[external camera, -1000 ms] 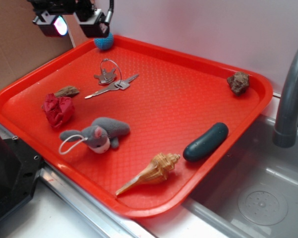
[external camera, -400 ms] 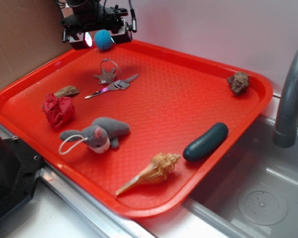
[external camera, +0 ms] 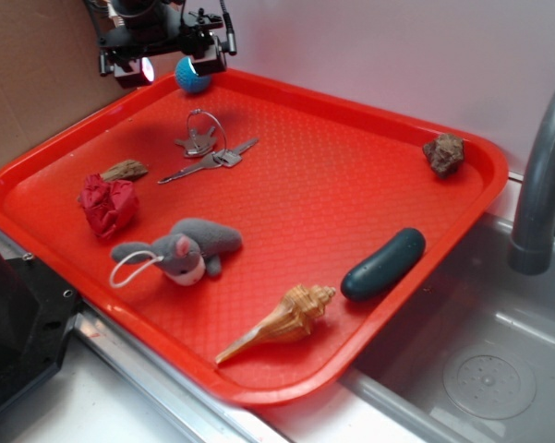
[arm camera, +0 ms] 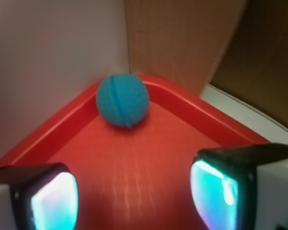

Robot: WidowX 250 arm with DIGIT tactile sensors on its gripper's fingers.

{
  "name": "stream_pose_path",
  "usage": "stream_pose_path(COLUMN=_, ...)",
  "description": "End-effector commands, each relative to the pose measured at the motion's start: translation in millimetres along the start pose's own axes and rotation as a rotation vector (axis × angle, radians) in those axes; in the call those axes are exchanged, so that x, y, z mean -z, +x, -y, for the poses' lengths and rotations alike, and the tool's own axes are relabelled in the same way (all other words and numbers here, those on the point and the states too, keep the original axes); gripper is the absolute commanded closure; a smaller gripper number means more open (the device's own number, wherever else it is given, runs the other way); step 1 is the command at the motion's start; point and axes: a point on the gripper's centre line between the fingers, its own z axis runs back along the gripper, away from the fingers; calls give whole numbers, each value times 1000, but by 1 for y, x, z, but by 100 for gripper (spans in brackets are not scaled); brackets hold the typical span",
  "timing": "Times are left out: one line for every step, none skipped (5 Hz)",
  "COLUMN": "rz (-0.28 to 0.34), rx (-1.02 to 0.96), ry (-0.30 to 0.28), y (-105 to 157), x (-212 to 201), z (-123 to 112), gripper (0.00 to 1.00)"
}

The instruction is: Grab the blue ball.

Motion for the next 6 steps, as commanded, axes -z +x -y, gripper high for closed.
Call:
stream_pose_path(rz=-24, rx=64, ry=-70, y=48, x=16, z=1, gripper=0)
stream_pose_path(rz=-33, rx=59, ry=-31, y=53, x=29, z=-1, gripper=0)
stream_pose_path(rz=-52, rx=52, ry=-5, y=57, x=41, z=0, gripper=0)
stream_pose_path(rz=-50, rx=58, ry=17, y=55, x=47, z=-2, gripper=3)
stream_pose_path(rz=-51, rx=71, ry=9, y=55, x=46, z=-3, gripper=100)
stream_pose_path(rz=-46, rx=85, ry=-13, y=54, x=34, z=-8, gripper=100)
